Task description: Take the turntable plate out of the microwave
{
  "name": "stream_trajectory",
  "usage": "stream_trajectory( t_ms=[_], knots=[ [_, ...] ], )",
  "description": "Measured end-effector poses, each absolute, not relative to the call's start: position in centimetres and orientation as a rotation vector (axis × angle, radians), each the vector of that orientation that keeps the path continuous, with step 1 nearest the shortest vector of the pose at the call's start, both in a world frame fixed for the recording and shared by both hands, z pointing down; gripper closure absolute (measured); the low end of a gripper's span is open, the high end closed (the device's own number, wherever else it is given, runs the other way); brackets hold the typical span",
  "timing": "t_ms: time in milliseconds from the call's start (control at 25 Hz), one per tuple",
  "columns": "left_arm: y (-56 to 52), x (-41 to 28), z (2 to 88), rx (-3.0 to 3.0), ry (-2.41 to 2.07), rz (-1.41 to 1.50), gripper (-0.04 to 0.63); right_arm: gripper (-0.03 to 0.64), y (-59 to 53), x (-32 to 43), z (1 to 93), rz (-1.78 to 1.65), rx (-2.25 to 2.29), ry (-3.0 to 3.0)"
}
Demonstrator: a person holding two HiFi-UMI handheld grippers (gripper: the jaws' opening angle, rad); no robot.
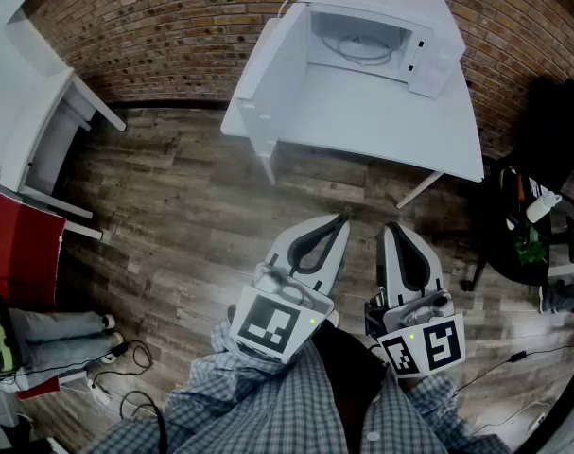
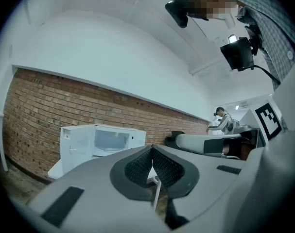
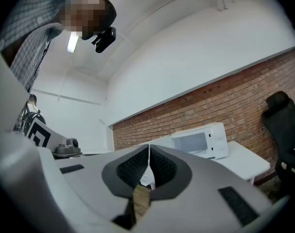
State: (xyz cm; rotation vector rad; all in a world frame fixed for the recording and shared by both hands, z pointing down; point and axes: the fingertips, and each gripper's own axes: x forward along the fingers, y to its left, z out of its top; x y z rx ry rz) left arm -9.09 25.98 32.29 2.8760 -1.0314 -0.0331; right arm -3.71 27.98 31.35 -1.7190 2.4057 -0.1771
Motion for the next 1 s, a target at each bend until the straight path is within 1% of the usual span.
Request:
stream_trajectory(
  t_ms=[640,1000],
  knots=[
    [24.5,-9.2,32.7,2.865,-1.033,-0.031,0.586,0.594,26.6,-3.9,32.0,-0.182,-1.743,2.415],
    [23.4,-10.4,31.9,2.889,-0.999,-0.095,0.586,0.594,25.7,-4.9,31.7,-0.170,-1.805,2.376]
  ],
)
